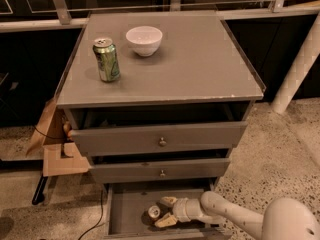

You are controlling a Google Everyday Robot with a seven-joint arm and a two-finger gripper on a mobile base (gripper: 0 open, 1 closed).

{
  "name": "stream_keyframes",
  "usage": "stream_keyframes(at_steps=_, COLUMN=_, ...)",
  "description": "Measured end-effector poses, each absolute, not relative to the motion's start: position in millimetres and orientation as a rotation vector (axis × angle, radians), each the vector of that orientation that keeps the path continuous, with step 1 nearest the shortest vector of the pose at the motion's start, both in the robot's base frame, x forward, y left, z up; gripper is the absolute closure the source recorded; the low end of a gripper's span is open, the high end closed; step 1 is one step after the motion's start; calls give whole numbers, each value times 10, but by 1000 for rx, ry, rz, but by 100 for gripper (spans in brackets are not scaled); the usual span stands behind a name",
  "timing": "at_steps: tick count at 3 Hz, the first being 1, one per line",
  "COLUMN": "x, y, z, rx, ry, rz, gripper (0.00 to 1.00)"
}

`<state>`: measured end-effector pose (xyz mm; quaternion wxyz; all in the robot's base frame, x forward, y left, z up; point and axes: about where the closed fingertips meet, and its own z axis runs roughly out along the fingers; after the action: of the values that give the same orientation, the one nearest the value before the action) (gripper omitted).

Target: Pick orange can from bottom drawer and place on counter

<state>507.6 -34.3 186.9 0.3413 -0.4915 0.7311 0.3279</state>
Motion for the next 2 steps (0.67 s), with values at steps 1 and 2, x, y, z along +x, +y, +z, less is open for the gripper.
stream_keyframes(at_steps=1, x=5042, y=-203, z=1748, rx=-1278, ry=1897, rz=912, gripper=30)
stream_keyframes(at_steps=2, x=5002, y=-62, z=1681, rx=-1284, ry=1882, rz=966, gripper=30)
